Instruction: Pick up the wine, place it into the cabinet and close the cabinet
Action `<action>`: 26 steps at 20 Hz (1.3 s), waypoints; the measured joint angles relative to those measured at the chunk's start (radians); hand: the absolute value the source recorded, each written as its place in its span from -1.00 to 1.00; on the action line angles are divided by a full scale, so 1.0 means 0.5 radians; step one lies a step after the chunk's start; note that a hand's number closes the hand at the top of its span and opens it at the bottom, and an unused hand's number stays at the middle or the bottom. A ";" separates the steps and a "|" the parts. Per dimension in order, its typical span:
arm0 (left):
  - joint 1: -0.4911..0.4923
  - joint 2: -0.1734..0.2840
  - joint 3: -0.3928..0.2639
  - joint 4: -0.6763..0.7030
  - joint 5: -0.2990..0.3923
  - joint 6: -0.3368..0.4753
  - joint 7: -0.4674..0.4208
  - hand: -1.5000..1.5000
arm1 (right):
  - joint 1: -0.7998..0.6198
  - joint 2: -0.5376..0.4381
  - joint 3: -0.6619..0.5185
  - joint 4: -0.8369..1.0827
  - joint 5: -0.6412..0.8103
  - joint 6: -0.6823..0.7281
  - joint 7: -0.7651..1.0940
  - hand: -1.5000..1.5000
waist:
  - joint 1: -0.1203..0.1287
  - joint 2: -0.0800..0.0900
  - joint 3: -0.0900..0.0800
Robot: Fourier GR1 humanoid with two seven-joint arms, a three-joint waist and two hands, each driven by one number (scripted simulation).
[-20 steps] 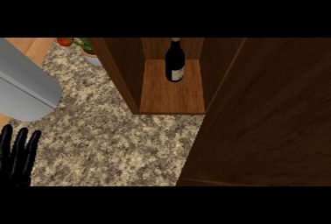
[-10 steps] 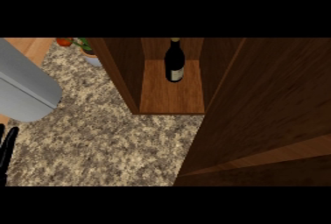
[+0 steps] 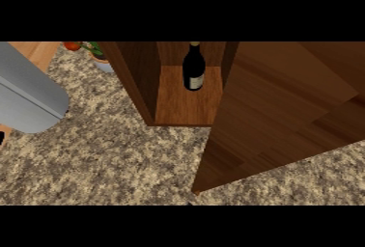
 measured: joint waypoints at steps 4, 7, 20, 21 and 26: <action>-0.027 -0.034 -0.012 0.025 0.009 -0.044 0.024 -1.00 | -0.221 -0.099 0.053 0.033 0.014 -0.176 0.035 1.00 | 0.014 0.007 -0.001; -0.070 -0.042 0.002 0.007 0.029 -0.038 0.068 -1.00 | -0.359 -0.171 0.087 0.053 -0.015 -0.281 0.070 1.00 | 0.022 0.010 0.000; -0.196 -0.114 -0.023 0.009 0.011 0.008 0.180 -1.00 | -1.382 0.109 -0.244 0.816 -0.508 -0.618 0.010 1.00 | 0.076 0.027 0.001; -0.197 -0.135 -0.034 0.015 -0.012 0.018 0.170 -1.00 | -1.482 0.126 -0.287 0.905 -0.550 -0.632 -0.001 1.00 | 0.073 0.026 0.002; -0.218 -0.175 -0.021 0.038 -0.043 0.034 0.194 -1.00 | -1.873 0.172 -0.520 1.362 -0.654 -0.561 -0.118 1.00 | 0.055 0.025 0.003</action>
